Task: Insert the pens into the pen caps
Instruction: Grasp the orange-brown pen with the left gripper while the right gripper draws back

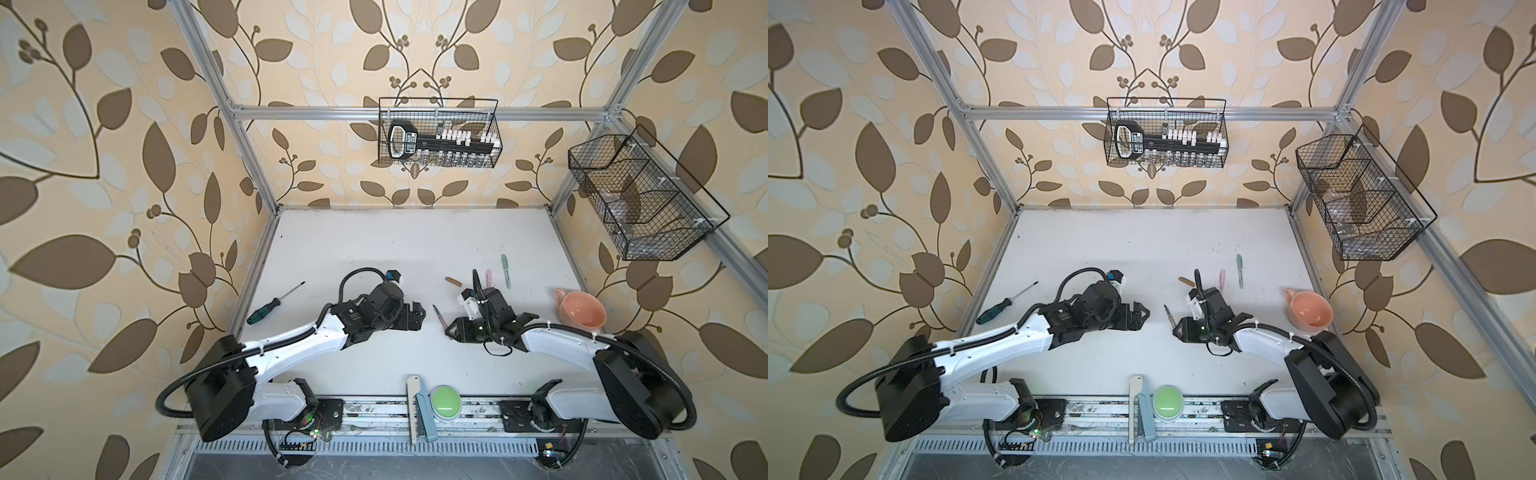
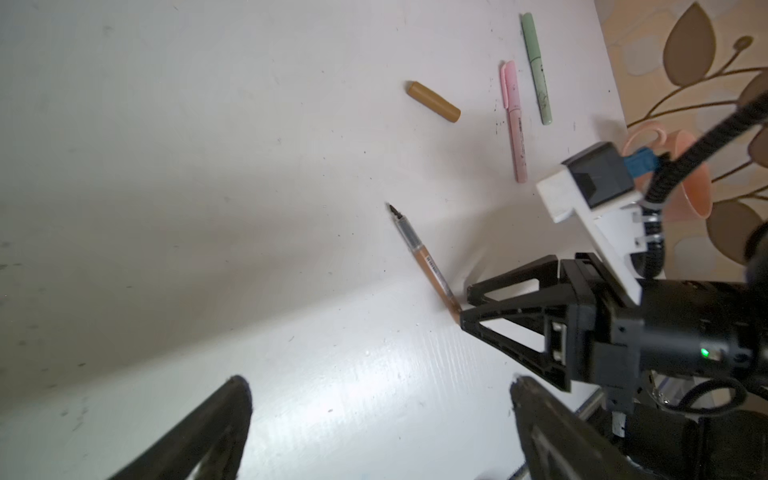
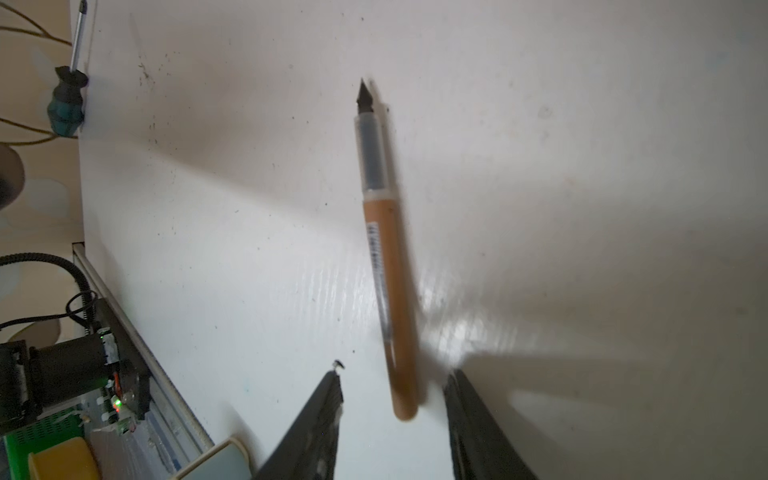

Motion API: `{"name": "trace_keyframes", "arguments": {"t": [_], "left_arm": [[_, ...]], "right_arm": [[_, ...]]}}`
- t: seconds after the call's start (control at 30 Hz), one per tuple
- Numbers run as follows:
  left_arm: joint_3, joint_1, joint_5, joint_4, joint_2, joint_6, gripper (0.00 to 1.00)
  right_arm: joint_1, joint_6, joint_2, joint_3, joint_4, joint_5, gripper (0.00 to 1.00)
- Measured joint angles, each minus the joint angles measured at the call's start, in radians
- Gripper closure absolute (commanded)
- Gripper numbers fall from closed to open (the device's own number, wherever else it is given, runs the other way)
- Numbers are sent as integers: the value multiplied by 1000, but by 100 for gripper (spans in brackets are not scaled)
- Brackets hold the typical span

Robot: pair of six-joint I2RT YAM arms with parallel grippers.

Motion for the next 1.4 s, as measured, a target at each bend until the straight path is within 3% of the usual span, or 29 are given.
{"name": "trace_keyframes", "arguments": {"t": [0.23,0.33,0.53,0.73,0.97,1.17,1.4], "left_arm": [[94,-21,71,76,252,-60,25],[176,-41,76,40,322,-69,32],[244,-58,79,-107,358,-71,36],[269,-60,53,-271,358,-97,26],[225,-60,48,-244,362,-149,28],[240,-60,64,-189,415,-172,44],[359,-58,39,-261,506,-108,60]], "right_arm": [[-172,61,-534,-91,-132,51,51],[-228,65,-662,-91,-196,56,51],[-248,70,-683,-119,-277,39,52],[-248,73,-687,-146,-301,28,52],[-246,72,-694,-151,-300,12,52],[-238,72,-701,-151,-300,6,52],[-219,72,-706,-151,-301,6,52]]}}
